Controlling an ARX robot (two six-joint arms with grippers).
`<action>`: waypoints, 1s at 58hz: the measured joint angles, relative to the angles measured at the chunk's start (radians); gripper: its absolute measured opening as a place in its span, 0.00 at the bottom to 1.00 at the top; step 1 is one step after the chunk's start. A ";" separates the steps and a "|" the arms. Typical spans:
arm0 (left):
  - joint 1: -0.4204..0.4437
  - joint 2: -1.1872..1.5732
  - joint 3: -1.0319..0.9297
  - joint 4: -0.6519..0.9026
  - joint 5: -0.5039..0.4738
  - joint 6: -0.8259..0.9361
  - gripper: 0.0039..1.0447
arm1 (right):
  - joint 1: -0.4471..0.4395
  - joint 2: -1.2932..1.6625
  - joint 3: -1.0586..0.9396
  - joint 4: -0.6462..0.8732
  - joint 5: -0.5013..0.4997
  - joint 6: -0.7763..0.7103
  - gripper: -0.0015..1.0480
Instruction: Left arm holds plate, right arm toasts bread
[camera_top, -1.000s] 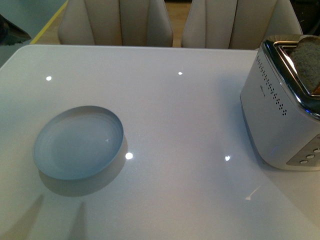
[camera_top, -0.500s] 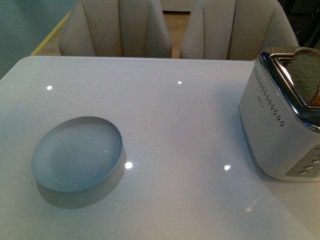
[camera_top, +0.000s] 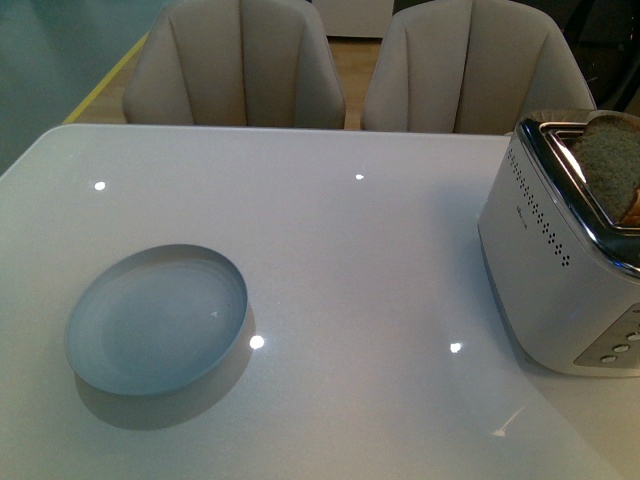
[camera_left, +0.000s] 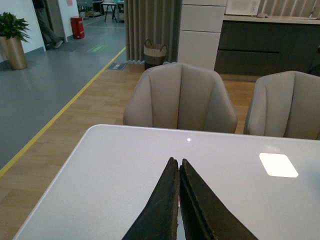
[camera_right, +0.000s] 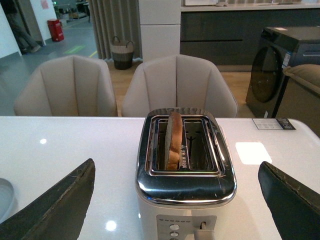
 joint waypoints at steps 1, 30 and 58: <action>0.010 -0.013 -0.005 -0.007 0.006 0.001 0.03 | 0.000 0.000 0.000 0.000 0.000 0.000 0.91; 0.032 -0.322 -0.106 -0.202 0.013 0.002 0.03 | 0.000 0.000 0.000 0.000 0.000 0.000 0.91; 0.032 -0.597 -0.106 -0.467 0.013 0.002 0.03 | 0.000 0.000 0.000 0.000 0.000 0.000 0.91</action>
